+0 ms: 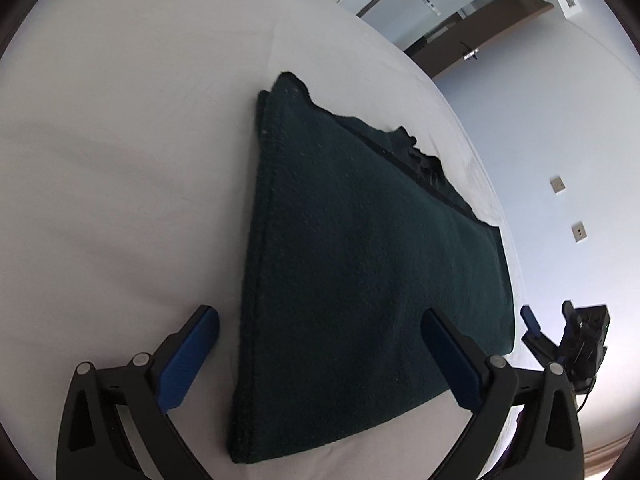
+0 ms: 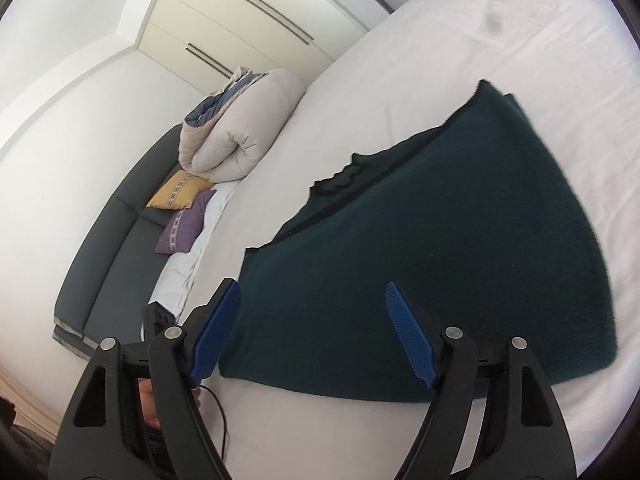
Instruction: Fold small clothes
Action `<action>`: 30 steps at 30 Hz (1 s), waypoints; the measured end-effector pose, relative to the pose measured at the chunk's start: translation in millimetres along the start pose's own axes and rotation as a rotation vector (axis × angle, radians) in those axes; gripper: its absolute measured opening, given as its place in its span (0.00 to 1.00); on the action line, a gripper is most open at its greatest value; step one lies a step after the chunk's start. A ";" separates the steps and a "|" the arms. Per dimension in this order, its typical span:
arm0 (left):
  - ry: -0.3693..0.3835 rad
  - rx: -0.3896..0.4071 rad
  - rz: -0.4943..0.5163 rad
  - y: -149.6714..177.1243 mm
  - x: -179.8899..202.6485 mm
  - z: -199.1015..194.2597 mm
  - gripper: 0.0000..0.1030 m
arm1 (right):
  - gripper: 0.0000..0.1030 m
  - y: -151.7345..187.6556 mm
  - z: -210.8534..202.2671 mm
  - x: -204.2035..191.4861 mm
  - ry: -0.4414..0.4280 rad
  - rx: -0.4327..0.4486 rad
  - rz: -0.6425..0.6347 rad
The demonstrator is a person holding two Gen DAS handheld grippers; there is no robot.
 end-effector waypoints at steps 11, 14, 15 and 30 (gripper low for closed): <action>-0.064 0.006 0.023 -0.3 -1.5 6.2 0.41 | 0.72 35.0 123.8 -61.4 -0.143 -0.238 0.000; -0.071 0.000 0.042 0.9 -0.3 7.8 0.24 | 0.72 47.1 149.1 -77.6 -0.164 -0.286 -0.023; -0.078 0.002 0.053 1.0 0.4 7.9 0.22 | 0.72 51.2 155.7 -83.1 -0.169 -0.301 -0.036; -0.118 0.024 0.105 0.5 6.2 7.6 0.17 | 0.71 84.7 195.4 -67.2 -0.184 -0.349 -0.072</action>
Point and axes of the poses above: each gripper's, at about its wrist camera, not at the fingertips, and z roughly the way its jaws point, x to its right, y to its underside, the point moved 10 cm from there along z, roughly the way its jaws point, and after that the axes turned 9 degrees about x, right-handed, at the moved point
